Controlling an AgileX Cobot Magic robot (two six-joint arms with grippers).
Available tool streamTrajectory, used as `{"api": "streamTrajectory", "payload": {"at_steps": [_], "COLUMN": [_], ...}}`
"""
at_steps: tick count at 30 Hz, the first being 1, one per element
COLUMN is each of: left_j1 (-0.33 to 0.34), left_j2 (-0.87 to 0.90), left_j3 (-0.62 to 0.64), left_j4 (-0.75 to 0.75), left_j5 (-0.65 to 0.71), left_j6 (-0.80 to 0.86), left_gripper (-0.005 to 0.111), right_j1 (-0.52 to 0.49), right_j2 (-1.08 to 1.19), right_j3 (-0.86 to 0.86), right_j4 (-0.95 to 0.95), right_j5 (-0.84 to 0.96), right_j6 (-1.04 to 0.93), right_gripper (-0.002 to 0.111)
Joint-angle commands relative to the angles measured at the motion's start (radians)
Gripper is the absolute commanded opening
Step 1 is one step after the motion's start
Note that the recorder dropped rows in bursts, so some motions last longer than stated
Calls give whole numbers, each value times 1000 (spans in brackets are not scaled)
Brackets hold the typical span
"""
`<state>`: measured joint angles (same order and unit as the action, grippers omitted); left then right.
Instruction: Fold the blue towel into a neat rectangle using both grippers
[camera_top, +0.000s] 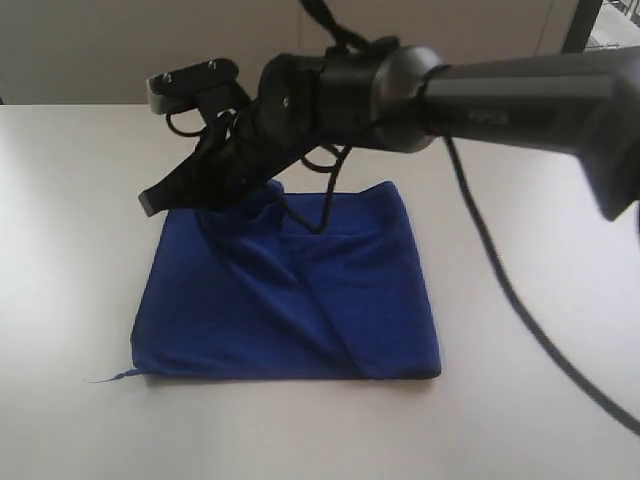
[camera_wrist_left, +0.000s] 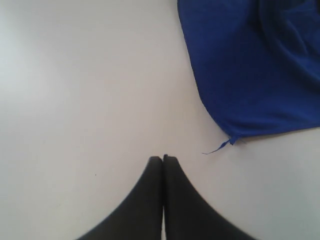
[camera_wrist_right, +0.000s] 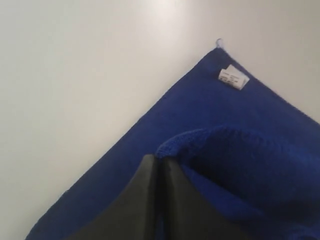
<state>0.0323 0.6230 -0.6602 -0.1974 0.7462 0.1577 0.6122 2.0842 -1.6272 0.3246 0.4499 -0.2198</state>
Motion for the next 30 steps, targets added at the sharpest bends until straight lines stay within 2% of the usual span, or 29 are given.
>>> {"api": "streamTrajectory", "payload": {"at_steps": [1,7,12,14,17,19,25,28,30], "left_j1": [3,3,3,3,3,3,3,3,3], "left_j2": [-7,-7,-7,-7,-7,-7,-7,-7,-7], "left_j3": [2,2,2,2,2,2,2,2,2], "left_j4": [-11,-11,-11,-11,-11,-11,-11,-11,-11], "left_j5": [7,7,7,7,7,7,7,7,7], "left_j6": [-1,-1,-1,-1,-1,-1,-1,-1,-1], "left_gripper": [0,0,0,0,0,0,0,0,0], "right_j1": [30,58,86,86,86,86,79,55,26], "right_j2": [83,172,242,256,273,264,173,122,94], "right_j3": [-44,-111,-116,-116,-116,-117,-130,-130,-130], "right_j4": [25,41,48,54,103,115,115,110,86], "right_j5": [-34,-40,-120,-122,-136,-152,-107,-10,86], "right_j6": [6,6,6,6,6,6,42,42,42], "right_gripper": [0,0,0,9,43,55,55,55,50]}}
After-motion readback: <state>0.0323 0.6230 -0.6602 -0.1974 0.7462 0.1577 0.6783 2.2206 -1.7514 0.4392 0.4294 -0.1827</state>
